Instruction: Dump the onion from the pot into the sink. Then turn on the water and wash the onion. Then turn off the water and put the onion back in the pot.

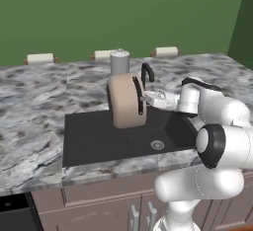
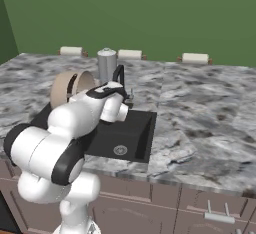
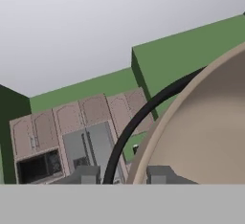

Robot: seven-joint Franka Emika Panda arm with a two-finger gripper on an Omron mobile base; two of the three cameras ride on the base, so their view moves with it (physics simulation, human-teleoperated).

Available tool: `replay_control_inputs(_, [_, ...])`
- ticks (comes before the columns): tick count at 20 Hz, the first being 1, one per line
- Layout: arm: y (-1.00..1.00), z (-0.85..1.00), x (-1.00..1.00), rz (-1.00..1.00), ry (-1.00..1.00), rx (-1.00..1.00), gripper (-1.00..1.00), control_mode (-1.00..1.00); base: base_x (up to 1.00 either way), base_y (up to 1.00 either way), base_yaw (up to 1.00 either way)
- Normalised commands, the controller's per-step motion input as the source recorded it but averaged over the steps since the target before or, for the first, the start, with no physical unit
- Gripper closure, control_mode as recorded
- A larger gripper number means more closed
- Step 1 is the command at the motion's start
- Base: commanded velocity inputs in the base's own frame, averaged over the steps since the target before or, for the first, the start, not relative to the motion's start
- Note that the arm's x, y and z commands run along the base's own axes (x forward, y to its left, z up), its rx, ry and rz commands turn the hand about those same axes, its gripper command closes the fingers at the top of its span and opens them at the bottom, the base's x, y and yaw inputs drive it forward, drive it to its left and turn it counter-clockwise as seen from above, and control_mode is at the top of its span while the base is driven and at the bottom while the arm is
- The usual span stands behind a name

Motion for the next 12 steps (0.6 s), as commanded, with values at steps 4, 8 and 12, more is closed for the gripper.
replay_control_inputs(4, [0.00, 0.00, 0.50, 0.00, 0.00, 0.03, 1.00, -1.00, 0.00, 0.00, 0.00])
replay_control_inputs(8, [0.00, 0.00, 0.47, 0.00, 0.00, 0.01, 1.00, -1.00, 0.00, 0.00, 0.00])
replay_control_inputs(12, [-0.01, -0.03, 0.23, 0.00, 0.00, 0.02, 1.00, -1.00, 0.00, 0.00, 0.00])
